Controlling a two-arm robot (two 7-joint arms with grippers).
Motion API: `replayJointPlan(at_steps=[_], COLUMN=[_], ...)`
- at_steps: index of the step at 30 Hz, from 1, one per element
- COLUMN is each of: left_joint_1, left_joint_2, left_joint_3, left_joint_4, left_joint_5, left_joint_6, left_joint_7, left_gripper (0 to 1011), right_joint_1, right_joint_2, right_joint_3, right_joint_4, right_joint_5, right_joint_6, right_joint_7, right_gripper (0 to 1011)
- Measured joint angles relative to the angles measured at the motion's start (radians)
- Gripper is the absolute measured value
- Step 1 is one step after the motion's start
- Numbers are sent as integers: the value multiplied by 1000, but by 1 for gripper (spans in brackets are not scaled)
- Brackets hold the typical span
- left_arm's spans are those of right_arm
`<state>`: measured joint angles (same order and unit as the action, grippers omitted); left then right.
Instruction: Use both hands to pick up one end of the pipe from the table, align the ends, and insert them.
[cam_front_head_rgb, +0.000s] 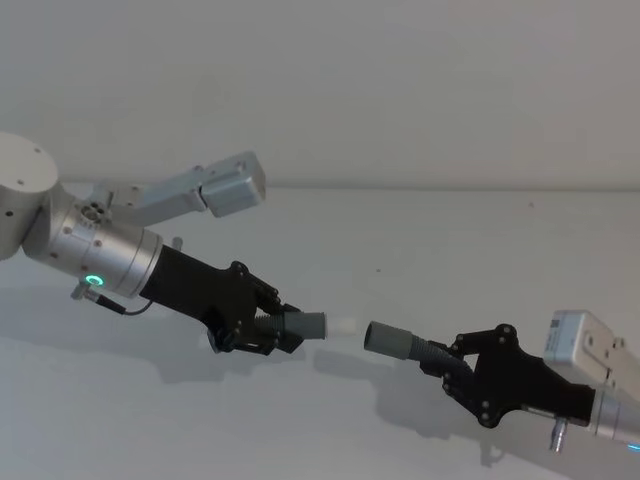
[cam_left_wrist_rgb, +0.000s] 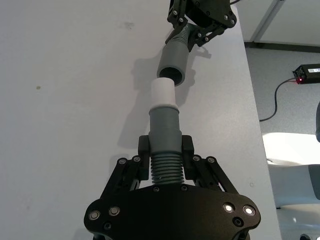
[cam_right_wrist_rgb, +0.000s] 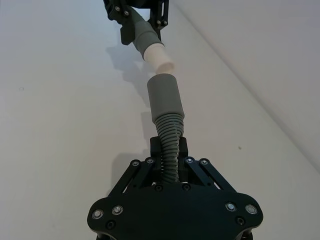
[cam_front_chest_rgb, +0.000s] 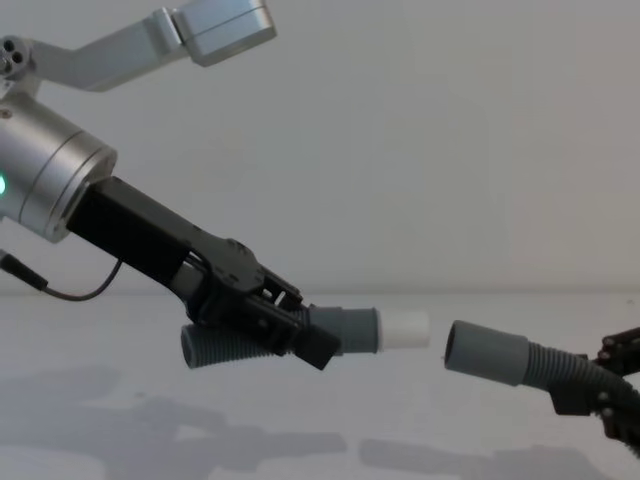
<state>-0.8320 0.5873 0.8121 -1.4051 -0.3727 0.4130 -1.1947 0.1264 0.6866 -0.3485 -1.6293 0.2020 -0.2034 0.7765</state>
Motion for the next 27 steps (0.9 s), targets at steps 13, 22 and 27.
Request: replayJointPlan(at_steps=[13,22,27], left_joint_1=[-24,-38,-46], left_joint_2=[-18,-28,-33], left_joint_3=[20,32,38], left_joint_4=[37,60,72], left_joint_5=[-4,-9,-12], left_joint_6=[-13,-23,-28], left_joint_7=[-13,-21,-26], left_gripper=[353,353,353], right_joint_1=[16,29,35], right_joint_2=[2,2,2], right_joint_3=[-14,-25,-29], right_joint_4=[12,23,27], right_joint_5=[2,5,7], right_joint_6=[6,9,9], right_joint_7=[-5,-9,-10], right_gripper=[146,147,147])
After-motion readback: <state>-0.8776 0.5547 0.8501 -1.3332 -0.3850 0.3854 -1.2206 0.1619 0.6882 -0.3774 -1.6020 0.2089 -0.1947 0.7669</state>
